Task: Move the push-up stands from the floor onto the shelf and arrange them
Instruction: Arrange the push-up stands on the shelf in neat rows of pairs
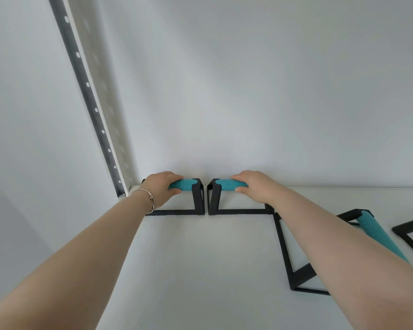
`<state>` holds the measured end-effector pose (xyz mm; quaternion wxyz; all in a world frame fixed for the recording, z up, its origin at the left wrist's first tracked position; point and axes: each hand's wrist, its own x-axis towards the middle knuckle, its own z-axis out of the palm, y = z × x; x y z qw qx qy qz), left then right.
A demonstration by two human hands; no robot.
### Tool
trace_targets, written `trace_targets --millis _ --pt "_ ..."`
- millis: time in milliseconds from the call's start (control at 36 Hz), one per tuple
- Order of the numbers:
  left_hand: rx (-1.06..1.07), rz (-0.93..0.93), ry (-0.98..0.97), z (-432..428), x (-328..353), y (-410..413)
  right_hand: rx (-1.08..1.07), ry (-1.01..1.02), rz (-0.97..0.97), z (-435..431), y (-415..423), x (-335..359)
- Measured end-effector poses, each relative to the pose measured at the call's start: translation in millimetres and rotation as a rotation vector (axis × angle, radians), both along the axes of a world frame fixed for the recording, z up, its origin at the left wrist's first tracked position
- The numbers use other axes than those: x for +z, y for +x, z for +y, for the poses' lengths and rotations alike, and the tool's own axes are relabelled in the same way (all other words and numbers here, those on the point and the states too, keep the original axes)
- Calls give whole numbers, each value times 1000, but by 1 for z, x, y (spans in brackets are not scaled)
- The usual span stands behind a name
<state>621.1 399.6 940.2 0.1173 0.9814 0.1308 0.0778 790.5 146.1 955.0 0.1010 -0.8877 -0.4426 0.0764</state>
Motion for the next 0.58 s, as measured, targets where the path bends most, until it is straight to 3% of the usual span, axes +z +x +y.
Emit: trace_targets --millis 250,389,583 --pt "174 -71 216 -40 -11 -12 -164 196 -351 -7 -43 -33" --pt "325 -98 116 -88 -10 -16 -323 252 -400 -18 -70 -34" --pt "253 -166 44 -172 0 -15 -544 370 -368 -79 -85 -15"
